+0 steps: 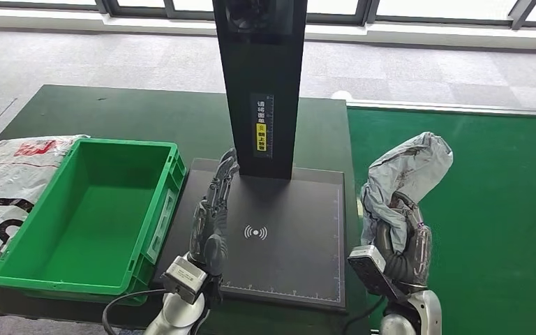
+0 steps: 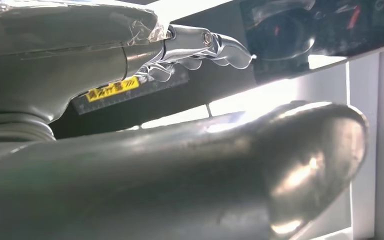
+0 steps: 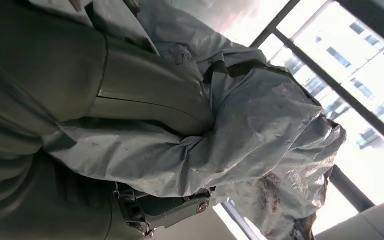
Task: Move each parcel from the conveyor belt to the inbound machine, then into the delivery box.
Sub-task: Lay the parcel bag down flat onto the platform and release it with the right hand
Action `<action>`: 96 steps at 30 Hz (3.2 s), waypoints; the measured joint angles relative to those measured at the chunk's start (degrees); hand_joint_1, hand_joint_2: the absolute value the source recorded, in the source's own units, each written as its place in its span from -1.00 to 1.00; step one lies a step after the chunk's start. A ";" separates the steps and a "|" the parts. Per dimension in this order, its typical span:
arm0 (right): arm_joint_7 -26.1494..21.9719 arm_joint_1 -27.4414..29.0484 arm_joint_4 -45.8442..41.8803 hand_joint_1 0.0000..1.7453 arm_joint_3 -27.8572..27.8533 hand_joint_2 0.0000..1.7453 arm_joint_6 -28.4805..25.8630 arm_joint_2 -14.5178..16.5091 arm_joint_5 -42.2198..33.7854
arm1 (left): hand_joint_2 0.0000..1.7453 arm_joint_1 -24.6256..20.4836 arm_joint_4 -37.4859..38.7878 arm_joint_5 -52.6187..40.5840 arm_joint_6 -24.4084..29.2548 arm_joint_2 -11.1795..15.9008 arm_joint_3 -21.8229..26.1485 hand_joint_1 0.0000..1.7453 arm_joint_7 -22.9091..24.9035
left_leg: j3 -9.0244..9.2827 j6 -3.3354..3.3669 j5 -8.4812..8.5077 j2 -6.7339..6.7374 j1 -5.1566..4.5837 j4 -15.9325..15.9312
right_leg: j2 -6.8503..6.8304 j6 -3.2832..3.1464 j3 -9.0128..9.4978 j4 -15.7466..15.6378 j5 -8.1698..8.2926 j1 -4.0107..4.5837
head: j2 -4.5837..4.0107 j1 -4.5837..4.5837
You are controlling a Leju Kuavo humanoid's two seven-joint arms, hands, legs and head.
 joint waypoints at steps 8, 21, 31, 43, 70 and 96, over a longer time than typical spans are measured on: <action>-3.96 -6.75 7.66 1.00 8.51 1.00 4.19 2.99 -7.19 | -1.00 -1.62 2.85 0.84 -0.88 -0.31 -0.23 -1.00 -0.37 | -0.07 -0.07 0.12 0.00 0.02 0.00 | 0.00 -0.04 -0.14 0.04 0.07 0.00 | 0.00 -0.01; -4.58 -10.74 16.21 1.00 14.50 1.00 4.82 5.86 -8.41 | -1.00 -4.61 6.56 2.99 -1.32 -0.92 -2.28 -1.00 -0.41 | -0.09 -0.07 0.12 -0.01 0.02 0.01 | 0.01 -0.03 -0.17 0.04 0.08 -0.01 | 0.00 -0.01; -4.60 -10.99 17.20 1.00 15.08 1.00 4.81 6.02 -8.54 | -1.00 -4.73 7.21 3.04 -1.30 -0.97 -2.32 -1.00 -0.48 | -0.09 -0.07 0.12 -0.01 0.02 0.01 | 0.01 -0.03 -0.17 0.04 0.08 -0.01 | 0.00 -0.01; -8.43 -17.56 27.51 1.00 16.24 1.00 8.68 9.01 -14.11 | -1.00 -4.78 6.11 5.79 2.27 -0.93 -3.29 -1.00 -0.49 | -0.10 -0.10 0.19 0.00 0.03 0.01 | 0.03 -0.02 -0.16 0.07 0.11 0.02 | 0.00 -0.01; -9.50 -22.00 41.15 -1.00 17.95 1.00 17.88 14.74 -19.00 | -1.00 -4.07 0.14 13.21 8.80 -0.68 -4.24 -1.00 -0.48 | -0.18 -0.09 0.20 -0.10 0.03 0.01 | -0.05 -0.03 -0.21 0.08 0.12 0.01 | 0.00 -0.01; -15.85 -0.88 -6.59 -1.00 20.21 1.00 -1.22 8.87 -5.95 | -1.00 2.53 -5.28 -2.08 26.09 0.93 -2.20 -1.00 -0.47 | -0.34 -0.08 0.11 -0.21 0.03 0.00 | -0.18 -0.05 -0.36 0.02 0.05 0.01 | 0.00 -0.02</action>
